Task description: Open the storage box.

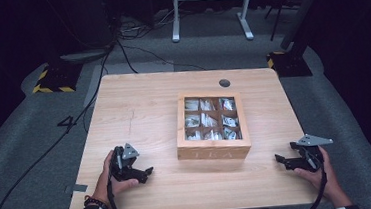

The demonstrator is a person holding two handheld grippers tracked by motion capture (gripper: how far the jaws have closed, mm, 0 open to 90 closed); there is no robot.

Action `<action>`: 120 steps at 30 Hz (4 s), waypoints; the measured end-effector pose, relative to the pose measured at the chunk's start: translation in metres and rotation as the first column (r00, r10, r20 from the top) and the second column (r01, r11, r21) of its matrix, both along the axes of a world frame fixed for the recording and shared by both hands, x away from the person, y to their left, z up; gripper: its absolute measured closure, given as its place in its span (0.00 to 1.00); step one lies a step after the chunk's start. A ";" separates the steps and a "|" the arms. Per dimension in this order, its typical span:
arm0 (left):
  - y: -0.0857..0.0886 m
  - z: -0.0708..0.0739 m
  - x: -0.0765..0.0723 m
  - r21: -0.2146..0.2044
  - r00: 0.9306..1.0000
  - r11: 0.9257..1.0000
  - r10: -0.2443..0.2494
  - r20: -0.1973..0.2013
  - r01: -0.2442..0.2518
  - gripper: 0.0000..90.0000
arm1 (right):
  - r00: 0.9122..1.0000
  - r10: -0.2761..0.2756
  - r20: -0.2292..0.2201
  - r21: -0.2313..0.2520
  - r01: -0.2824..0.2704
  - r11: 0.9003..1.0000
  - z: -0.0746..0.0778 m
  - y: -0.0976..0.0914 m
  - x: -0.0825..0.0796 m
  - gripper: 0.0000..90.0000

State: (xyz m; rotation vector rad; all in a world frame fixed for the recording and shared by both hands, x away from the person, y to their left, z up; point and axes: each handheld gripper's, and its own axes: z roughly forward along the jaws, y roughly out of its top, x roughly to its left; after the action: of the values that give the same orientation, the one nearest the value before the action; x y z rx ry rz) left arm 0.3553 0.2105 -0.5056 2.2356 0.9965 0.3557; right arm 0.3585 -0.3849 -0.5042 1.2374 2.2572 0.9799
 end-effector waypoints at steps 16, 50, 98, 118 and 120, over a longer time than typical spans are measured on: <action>0.000 0.000 -0.001 -0.004 1.000 1.000 0.007 0.002 -0.007 0.01 | 0.999 0.053 -0.013 0.021 -0.053 0.998 0.007 0.005 0.002 0.20; 0.000 0.000 0.000 -0.005 1.000 1.000 0.002 0.000 -0.002 0.00 | 0.937 0.342 0.077 0.004 -0.343 0.939 0.065 0.105 0.008 0.29; -0.100 0.086 0.034 -0.090 0.939 0.975 -0.166 0.302 0.202 0.26 | 0.941 0.289 0.178 0.081 -0.306 0.948 0.095 0.116 0.020 0.31; -0.112 0.119 0.057 -0.111 0.901 0.969 -0.159 0.403 0.221 0.31 | 0.950 0.249 0.186 0.130 -0.275 0.952 0.106 0.105 0.022 0.33; -0.111 0.122 0.059 -0.127 0.901 0.965 -0.162 0.402 0.231 0.35 | 0.950 0.261 0.174 0.121 -0.283 0.951 0.104 0.104 0.022 0.32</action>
State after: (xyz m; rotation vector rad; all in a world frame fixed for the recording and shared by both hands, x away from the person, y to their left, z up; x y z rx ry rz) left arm 0.4147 0.0993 -0.3832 1.9818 0.5608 0.5733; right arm 0.3804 -0.2807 -0.3998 0.8788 2.3055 1.3145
